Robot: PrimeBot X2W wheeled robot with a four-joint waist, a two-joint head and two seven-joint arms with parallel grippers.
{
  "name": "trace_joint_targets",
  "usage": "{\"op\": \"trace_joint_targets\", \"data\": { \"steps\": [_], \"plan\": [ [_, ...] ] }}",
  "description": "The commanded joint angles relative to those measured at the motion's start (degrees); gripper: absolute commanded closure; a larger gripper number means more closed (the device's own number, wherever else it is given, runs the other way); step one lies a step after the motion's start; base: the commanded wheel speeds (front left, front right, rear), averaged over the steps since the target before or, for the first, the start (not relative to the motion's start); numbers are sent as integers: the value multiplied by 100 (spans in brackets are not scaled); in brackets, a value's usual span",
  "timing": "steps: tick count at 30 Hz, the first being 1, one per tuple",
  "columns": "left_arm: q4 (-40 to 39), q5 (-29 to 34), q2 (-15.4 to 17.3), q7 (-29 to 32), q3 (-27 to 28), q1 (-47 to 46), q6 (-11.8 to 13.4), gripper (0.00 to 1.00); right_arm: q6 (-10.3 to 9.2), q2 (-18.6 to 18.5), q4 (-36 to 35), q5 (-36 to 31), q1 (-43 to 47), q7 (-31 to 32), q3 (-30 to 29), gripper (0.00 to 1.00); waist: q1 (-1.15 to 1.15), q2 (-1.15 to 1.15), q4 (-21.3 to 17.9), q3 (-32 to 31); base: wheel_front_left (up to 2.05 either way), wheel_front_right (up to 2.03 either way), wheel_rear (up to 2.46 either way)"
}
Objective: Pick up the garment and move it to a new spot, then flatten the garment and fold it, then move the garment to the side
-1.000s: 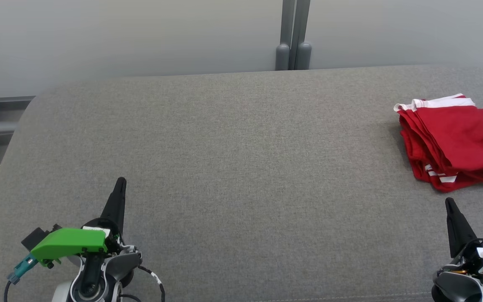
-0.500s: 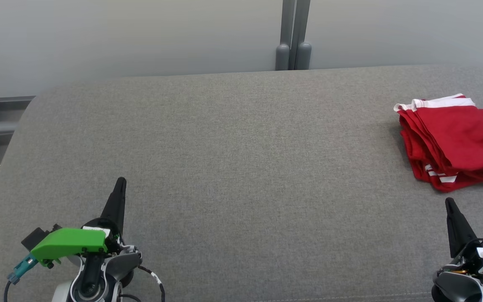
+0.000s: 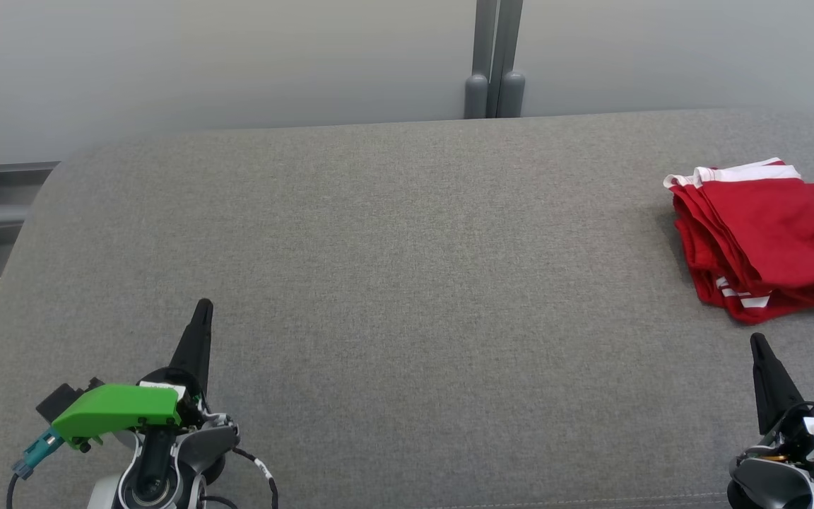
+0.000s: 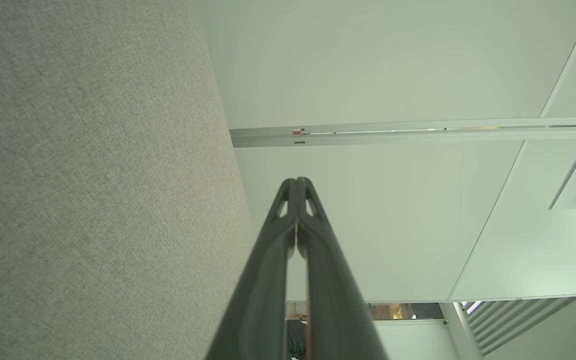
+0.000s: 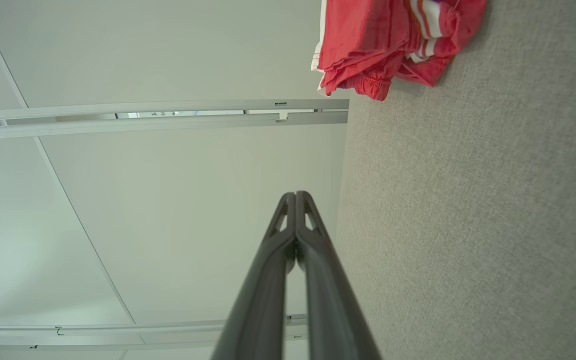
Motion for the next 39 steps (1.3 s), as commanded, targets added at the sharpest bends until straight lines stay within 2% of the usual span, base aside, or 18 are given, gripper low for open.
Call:
{"op": "trace_joint_targets", "data": {
  "steps": [1, 39],
  "plan": [
    [-17, -35, 7, 2, 17, -76, -19, 100, 2, -24, -24, 20, -22, 21, -11, 100, 0, 0, 0, 0, 0, 0, 0],
    [-19, -35, 7, 1, 14, -75, -19, 100, 2, -24, -24, 20, -22, 20, -10, 100, 0, 0, 0, 0, 0, 0, 0]
  ]
}}
